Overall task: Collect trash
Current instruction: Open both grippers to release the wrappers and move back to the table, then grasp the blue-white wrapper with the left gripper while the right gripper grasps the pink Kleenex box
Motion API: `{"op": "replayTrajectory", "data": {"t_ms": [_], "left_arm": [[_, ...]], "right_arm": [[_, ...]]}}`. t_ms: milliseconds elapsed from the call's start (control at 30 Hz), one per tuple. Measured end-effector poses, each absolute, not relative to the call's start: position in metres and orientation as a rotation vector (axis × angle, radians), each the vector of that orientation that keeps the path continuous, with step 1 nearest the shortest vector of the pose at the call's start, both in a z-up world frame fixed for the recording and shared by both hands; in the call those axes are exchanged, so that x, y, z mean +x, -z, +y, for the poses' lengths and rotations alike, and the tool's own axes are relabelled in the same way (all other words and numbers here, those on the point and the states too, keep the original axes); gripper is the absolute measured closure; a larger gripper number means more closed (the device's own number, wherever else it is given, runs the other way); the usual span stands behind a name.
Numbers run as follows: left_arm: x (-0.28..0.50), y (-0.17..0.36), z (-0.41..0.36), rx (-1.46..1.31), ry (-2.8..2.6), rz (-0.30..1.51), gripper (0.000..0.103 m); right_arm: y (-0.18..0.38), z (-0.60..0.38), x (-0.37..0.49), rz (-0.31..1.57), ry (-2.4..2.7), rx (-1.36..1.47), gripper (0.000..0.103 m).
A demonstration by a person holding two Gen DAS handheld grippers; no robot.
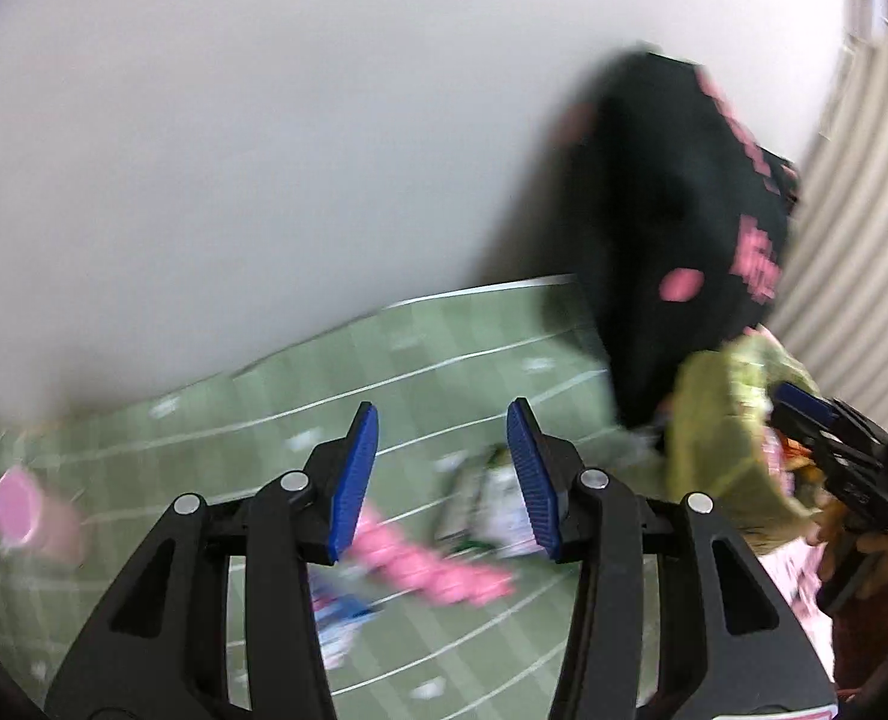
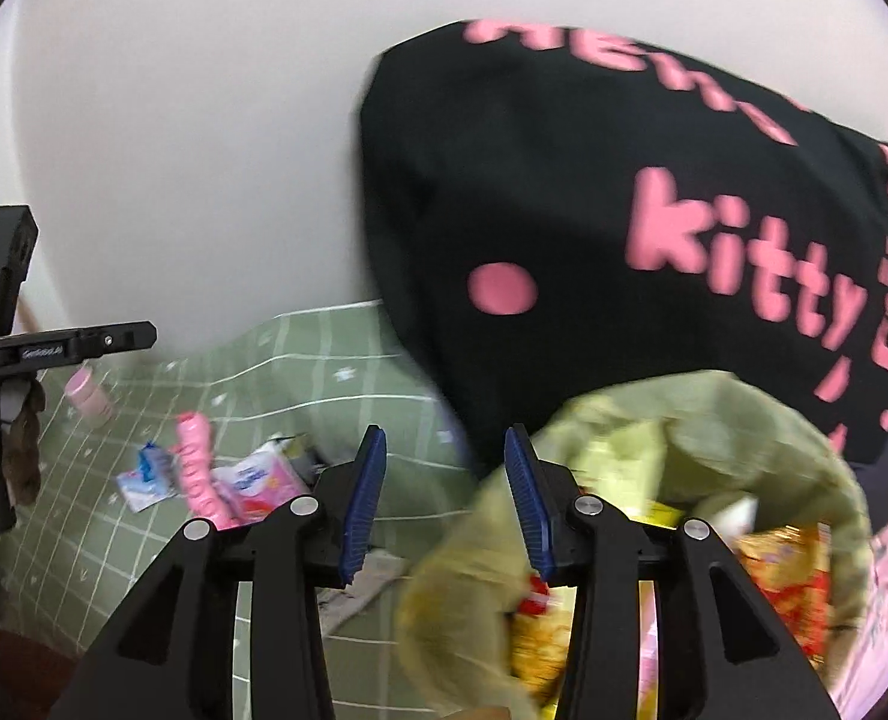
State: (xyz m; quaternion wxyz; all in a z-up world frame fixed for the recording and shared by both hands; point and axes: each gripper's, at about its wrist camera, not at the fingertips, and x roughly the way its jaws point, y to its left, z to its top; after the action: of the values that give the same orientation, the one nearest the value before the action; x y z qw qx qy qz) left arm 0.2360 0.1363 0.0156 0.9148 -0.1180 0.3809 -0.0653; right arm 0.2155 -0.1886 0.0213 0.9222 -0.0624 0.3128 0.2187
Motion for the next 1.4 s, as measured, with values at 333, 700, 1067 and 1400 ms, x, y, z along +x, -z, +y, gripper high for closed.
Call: {"op": "replayTrajectory", "data": {"t_ms": [333, 700, 1067, 1400], "left_arm": [[0.181, 0.038, 0.196, -0.326, -0.026, 0.869, 0.060], [0.154, 0.070, 0.196, -0.394, -0.052, 0.923, 0.060], [0.157, 0.083, 0.179, -0.407, -0.040, 0.950, 0.054], [0.166, 0.086, 0.174, -0.422, -0.031, 0.948, 0.054]], "right_arm": [[0.010, -0.112, 0.218, 0.745, -0.677, -0.215, 0.056], [0.030, -0.065, 0.227, 0.793, -0.737, -0.266, 0.055], [0.046, -0.060, 0.222, 0.836, -0.761, -0.294, 0.055], [0.075, -0.081, 0.214, 0.964, -0.775, -0.212, 0.055]]}}
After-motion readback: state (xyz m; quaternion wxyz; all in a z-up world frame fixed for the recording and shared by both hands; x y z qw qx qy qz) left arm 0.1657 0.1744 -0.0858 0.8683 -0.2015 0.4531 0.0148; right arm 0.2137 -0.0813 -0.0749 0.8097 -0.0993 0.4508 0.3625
